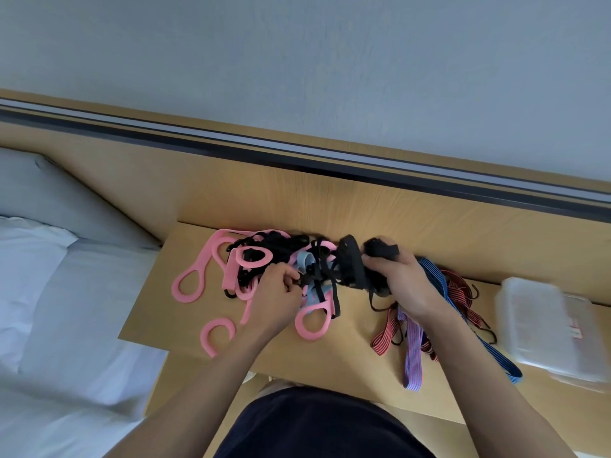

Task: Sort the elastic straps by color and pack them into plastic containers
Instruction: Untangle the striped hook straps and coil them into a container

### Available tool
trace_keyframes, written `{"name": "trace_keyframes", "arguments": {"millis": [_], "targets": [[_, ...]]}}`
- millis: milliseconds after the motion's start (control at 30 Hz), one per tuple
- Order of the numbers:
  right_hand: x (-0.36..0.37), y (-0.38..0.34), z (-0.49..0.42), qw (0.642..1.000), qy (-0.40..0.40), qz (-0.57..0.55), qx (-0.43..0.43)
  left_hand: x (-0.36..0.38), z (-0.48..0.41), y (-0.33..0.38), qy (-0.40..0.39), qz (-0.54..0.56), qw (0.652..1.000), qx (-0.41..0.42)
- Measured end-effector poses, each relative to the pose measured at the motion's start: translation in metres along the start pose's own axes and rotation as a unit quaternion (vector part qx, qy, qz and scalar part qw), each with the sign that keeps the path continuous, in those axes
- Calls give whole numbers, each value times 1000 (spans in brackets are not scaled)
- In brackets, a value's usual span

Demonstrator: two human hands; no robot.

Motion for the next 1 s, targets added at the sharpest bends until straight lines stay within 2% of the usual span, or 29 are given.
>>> {"name": "trace_keyframes", "arguments": {"millis": [100, 233, 533, 700, 767, 900, 1000], "targets": [[1, 7, 2, 997, 60, 45, 8, 6, -17, -5, -30, -125, 992, 9], [2, 19, 9, 995, 96, 23, 34, 20, -32, -9, -89, -247, 964, -32], [3, 38, 22, 993, 114, 17, 23, 47, -40, -12, -112, -416, 902, -33], [13, 50, 24, 995, 76, 51, 34, 65, -43, -2, -105, -490, 865, -20], [17, 57, 25, 995, 78, 59, 37, 61, -42, 1, -116, -460, 880, -11], [24, 65, 25, 995, 79, 50, 46, 31, -34, 17, -98, -234, 967, -37], [29, 69, 25, 995, 68, 64, 45, 3, -24, 34, -74, -119, 989, -53]]}}
Point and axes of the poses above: each hand's wrist, its own z-axis away from the middle knuckle, its own x-axis out of the palm, y = z × x, the point moved 1 cm from there along -z, towards the middle knuckle, and after that the axes turned 13 degrees about z, right-handed, at the moved point
